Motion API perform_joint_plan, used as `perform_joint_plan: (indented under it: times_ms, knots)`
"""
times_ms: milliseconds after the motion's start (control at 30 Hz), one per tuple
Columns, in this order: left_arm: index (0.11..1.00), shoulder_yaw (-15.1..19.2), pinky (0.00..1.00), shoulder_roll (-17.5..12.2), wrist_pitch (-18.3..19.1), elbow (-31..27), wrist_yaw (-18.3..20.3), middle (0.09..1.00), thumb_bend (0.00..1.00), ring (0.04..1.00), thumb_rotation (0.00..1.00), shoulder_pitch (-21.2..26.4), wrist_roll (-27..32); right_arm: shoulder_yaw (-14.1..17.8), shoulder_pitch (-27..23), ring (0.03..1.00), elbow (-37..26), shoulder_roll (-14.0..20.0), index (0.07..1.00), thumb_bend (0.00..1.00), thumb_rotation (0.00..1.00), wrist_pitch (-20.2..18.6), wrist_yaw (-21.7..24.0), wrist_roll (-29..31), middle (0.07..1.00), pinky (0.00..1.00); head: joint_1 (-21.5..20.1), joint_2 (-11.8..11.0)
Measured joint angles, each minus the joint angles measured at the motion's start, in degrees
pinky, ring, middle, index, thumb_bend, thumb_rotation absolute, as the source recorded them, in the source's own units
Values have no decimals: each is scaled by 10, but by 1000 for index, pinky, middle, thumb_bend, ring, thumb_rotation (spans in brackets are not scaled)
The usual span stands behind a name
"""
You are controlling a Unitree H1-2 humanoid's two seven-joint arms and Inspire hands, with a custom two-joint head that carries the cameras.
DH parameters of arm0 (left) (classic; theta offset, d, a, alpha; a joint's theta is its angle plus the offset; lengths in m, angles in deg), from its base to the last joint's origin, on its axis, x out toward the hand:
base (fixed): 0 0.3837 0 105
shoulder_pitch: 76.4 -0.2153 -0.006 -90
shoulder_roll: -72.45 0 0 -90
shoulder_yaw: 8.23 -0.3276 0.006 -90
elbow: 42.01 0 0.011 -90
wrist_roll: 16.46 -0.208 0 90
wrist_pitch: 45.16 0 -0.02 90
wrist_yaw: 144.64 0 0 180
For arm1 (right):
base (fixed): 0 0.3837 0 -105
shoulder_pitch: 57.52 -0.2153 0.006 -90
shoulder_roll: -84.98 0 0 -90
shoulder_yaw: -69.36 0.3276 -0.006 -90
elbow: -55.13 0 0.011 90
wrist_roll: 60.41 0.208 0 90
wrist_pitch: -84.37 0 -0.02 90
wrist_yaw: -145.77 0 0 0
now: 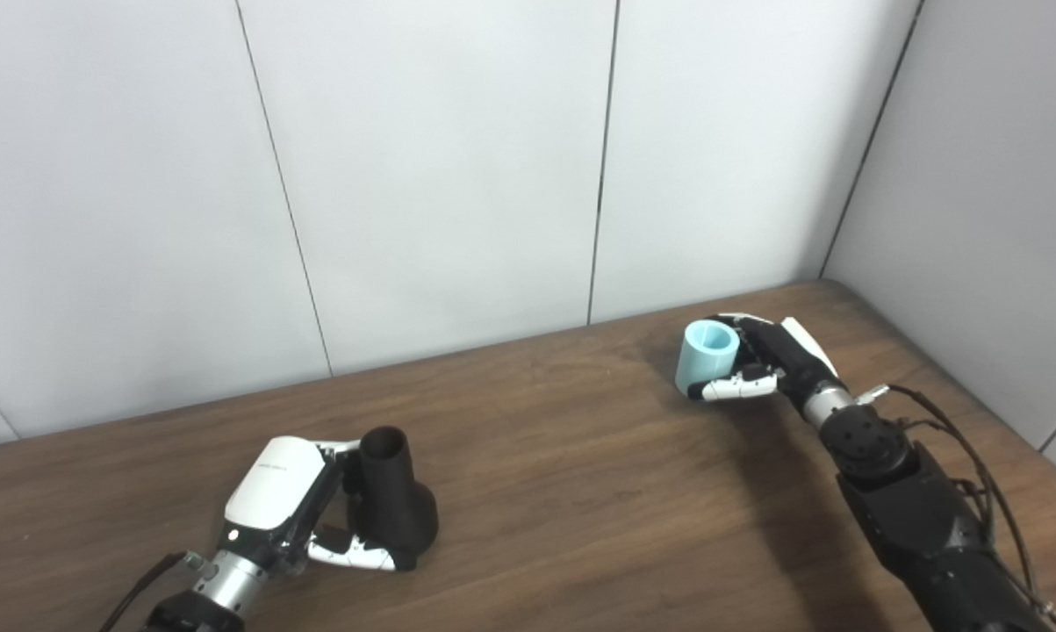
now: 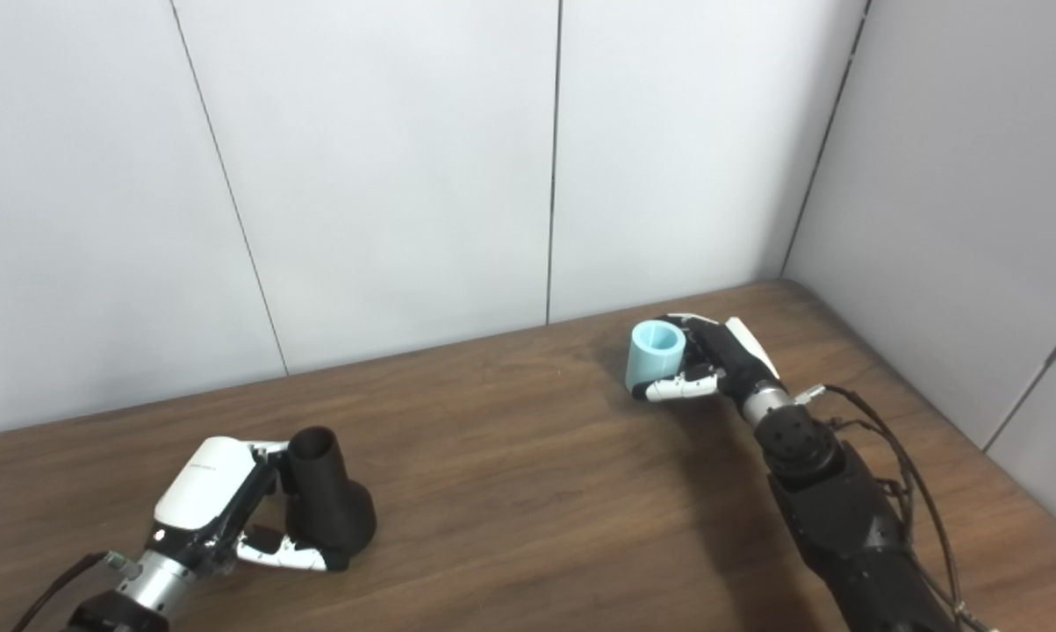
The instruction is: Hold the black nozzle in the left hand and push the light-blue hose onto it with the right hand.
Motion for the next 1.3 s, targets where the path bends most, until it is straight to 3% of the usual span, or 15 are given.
perform_joint_plan:
  times_ms: [133, 233, 300, 333, 367, 433, 567, 1000, 1100, 1167, 1233, 1300]
  knots:
    - [503, 1, 325, 0, 0, 0, 1, 431, 525, 422, 0, 0, 0, -15, -1, 723, -4, 3, 707, 841, 107, 2, -1, -21, 723, 706, 6, 6]
    - [503, 1, 327, 0, 0, 0, 1, 431, 525, 424, 0, 0, 0, -20, -2, 698, -6, 4, 700, 816, 58, 4, -4, -33, 708, 691, 9, 8]
    - [503, 1, 322, 0, 0, 0, 1, 427, 524, 419, 0, 0, 1, -23, -2, 648, -6, 3, 658, 799, 22, 7, -7, -38, 637, 666, 9, 9]
    - [503, 1, 320, 0, 0, 0, 1, 425, 524, 417, 0, 0, 1, -23, -2, 623, -6, 3, 577, 662, 72, 10, -11, -42, 600, 658, 10, 10]
    - [502, 1, 316, 0, 0, 0, 1, 423, 524, 414, 0, 0, 1, -24, -1, 595, -5, 2, 530, 585, 29, 17, -17, -46, 530, 643, 10, 10]
    - [501, 0, 313, 0, 0, 0, 1, 421, 524, 411, 0, 0, 1, -27, -2, 547, 4, -1, 485, 541, 6, 31, -30, -54, 510, 580, 11, 11]
    - [502, 0, 319, 0, 0, 0, 2, 423, 524, 418, 0, 0, 2, -32, -2, 517, 18, -5, 476, 530, 0, 60, -65, -72, 500, 533, 11, 14]
    - [502, 6, 323, 0, 0, -5, 10, 433, 525, 425, 0, -2, 2, -35, -1, 487, 18, -9, 484, 531, 0, 68, -88, -87, 484, 476, 19, 19]
    - [501, 6, 325, 0, 0, -5, 10, 437, 525, 426, 0, -2, 2, -33, -1, 506, 15, -12, 472, 530, 0, 67, -88, -86, 502, 510, 26, 22]
    - [502, 6, 325, 0, 0, -5, 10, 437, 525, 423, 0, -3, 3, -31, 0, 574, 6, -19, 466, 529, 0, 64, -87, -85, 517, 631, 32, 24]
    - [502, 6, 326, 0, 0, -7, 10, 436, 525, 423, 0, -3, 3, -31, 4, 598, -21, -26, 463, 528, 1, 51, -83, -85, 523, 675, 41, 25]
    - [501, 7, 321, 0, 0, -8, 10, 433, 525, 418, 0, -4, 2, -32, 5, 575, -64, -31, 462, 527, 0, 32, -70, -84, 525, 650, 52, 28]
